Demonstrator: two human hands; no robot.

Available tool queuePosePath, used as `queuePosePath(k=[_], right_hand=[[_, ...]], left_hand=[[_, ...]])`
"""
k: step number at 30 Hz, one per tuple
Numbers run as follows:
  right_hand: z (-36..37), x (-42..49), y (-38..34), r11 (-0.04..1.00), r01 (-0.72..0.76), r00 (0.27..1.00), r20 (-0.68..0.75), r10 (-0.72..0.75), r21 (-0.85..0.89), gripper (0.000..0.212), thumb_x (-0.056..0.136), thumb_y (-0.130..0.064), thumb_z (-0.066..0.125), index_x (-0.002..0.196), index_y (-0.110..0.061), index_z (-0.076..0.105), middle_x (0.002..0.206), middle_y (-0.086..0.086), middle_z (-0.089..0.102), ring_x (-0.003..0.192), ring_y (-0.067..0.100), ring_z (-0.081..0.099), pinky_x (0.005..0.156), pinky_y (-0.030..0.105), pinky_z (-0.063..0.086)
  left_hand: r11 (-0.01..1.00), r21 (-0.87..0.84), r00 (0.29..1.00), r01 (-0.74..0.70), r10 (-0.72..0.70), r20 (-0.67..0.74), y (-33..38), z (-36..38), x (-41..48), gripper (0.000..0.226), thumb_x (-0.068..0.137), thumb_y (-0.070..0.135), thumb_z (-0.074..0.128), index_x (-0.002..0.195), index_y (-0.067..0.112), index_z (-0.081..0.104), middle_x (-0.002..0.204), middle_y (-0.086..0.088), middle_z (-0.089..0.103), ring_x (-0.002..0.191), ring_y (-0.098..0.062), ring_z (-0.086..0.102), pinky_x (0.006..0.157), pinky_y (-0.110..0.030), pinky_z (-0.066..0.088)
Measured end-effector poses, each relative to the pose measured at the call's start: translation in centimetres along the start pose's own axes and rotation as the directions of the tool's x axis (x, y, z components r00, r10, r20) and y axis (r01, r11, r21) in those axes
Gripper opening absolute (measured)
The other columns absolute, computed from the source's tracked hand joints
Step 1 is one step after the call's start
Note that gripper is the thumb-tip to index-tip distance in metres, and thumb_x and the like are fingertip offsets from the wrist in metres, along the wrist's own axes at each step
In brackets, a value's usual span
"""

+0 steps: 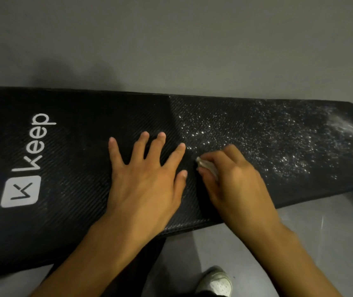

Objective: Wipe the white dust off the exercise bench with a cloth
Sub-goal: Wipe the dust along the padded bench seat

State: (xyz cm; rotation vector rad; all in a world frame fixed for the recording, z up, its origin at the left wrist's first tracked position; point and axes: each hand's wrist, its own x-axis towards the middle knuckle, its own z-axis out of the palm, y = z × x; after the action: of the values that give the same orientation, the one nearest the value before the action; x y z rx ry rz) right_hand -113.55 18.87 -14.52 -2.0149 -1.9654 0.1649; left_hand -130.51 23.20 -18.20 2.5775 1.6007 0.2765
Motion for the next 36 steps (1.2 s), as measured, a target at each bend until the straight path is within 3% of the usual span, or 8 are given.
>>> queuePosePath(k=[4,10,14,20,24,30,34,36], right_hand=[[-1.0,-1.7,0.4,0.980,0.052,0.993,0.095,-0.072,0.194,0.024,0.097,-0.043,0.054,0.113,-0.029,0.066,0.104,-0.015,0.056,0.087,0.009,0.064,0.072,0.039,0.057],[0.3,1.5,-0.1,0.999,-0.040,0.999,0.007,0.040,0.017,0.030,0.096,-0.040,0.052,0.113,-0.020,0.067,0.105,0.000,0.056,0.082,0.028,0.064,0.070,0.049,0.055],[-1.1,0.0,0.6,0.986,0.014,0.993,0.111,-0.033,0.166,0.020,0.093,-0.038,0.061,0.108,-0.027,0.069,0.101,-0.013,0.060,0.088,0.004,0.062,0.077,0.031,0.055],[0.5,2.8,0.0,0.997,-0.042,0.999,-0.021,0.043,0.067,0.021,0.096,-0.031,0.063,0.113,-0.019,0.069,0.105,-0.001,0.060,0.088,0.020,0.064,0.079,0.044,0.055],[0.1,2.1,0.1,0.990,0.029,0.996,0.081,-0.041,0.138,0.017,0.093,-0.028,0.068,0.109,-0.023,0.071,0.102,-0.009,0.063,0.090,0.005,0.062,0.082,0.012,0.047],[0.4,4.4,0.1,0.997,-0.061,0.998,-0.024,0.062,0.052,0.019,0.095,-0.029,0.065,0.111,-0.019,0.069,0.105,-0.002,0.063,0.091,0.017,0.064,0.083,0.039,0.054],[-0.7,3.3,0.3,0.994,-0.047,0.991,0.127,0.034,0.100,0.019,0.092,-0.032,0.068,0.108,-0.024,0.071,0.102,-0.012,0.064,0.090,0.004,0.062,0.077,0.008,0.044],[-1.2,3.4,1.0,0.988,-0.131,0.988,0.095,0.124,0.078,0.019,0.092,-0.033,0.068,0.107,-0.023,0.072,0.099,-0.013,0.060,0.089,0.005,0.061,0.073,0.008,0.043]], left_hand=[[0.999,-0.023,1.000,-0.025,0.025,0.013,-0.6,0.0,-0.3,0.057,0.101,0.054,0.029,0.152,0.034,0.046,0.158,-0.010,0.045,0.150,-0.037,0.034,0.115,-0.078,0.017],[0.999,-0.043,0.999,-0.018,0.020,0.031,-0.5,-0.3,-0.4,0.058,0.100,0.053,0.029,0.153,0.034,0.044,0.161,-0.010,0.040,0.153,-0.035,0.029,0.117,-0.077,0.012],[0.998,-0.061,0.999,-0.018,0.021,0.040,-0.7,-0.6,-0.5,0.059,0.100,0.054,0.030,0.153,0.034,0.044,0.163,-0.010,0.038,0.154,-0.034,0.027,0.118,-0.075,0.012],[0.999,-0.048,0.999,-0.018,0.021,0.044,-0.5,-0.6,-0.7,0.059,0.099,0.052,0.031,0.153,0.032,0.046,0.162,-0.011,0.039,0.153,-0.035,0.029,0.118,-0.075,0.013],[0.997,-0.070,0.999,-0.013,0.016,0.043,-0.6,-0.7,-0.7,0.060,0.099,0.052,0.031,0.152,0.030,0.047,0.161,-0.011,0.040,0.153,-0.035,0.030,0.118,-0.075,0.013],[0.998,-0.065,1.000,-0.014,0.016,0.027,-0.6,-0.5,-0.7,0.062,0.098,0.051,0.034,0.151,0.022,0.049,0.160,-0.012,0.042,0.152,-0.035,0.032,0.116,-0.076,0.016],[0.996,-0.086,0.999,-0.001,0.004,0.035,-0.6,-0.6,-0.6,0.064,0.098,0.052,0.035,0.152,0.021,0.047,0.161,-0.010,0.041,0.153,-0.033,0.030,0.117,-0.074,0.015],[0.995,-0.098,0.999,0.002,0.001,0.035,-0.5,-0.7,-0.6,0.064,0.098,0.052,0.035,0.152,0.021,0.048,0.161,-0.010,0.041,0.153,-0.033,0.031,0.117,-0.075,0.016]])
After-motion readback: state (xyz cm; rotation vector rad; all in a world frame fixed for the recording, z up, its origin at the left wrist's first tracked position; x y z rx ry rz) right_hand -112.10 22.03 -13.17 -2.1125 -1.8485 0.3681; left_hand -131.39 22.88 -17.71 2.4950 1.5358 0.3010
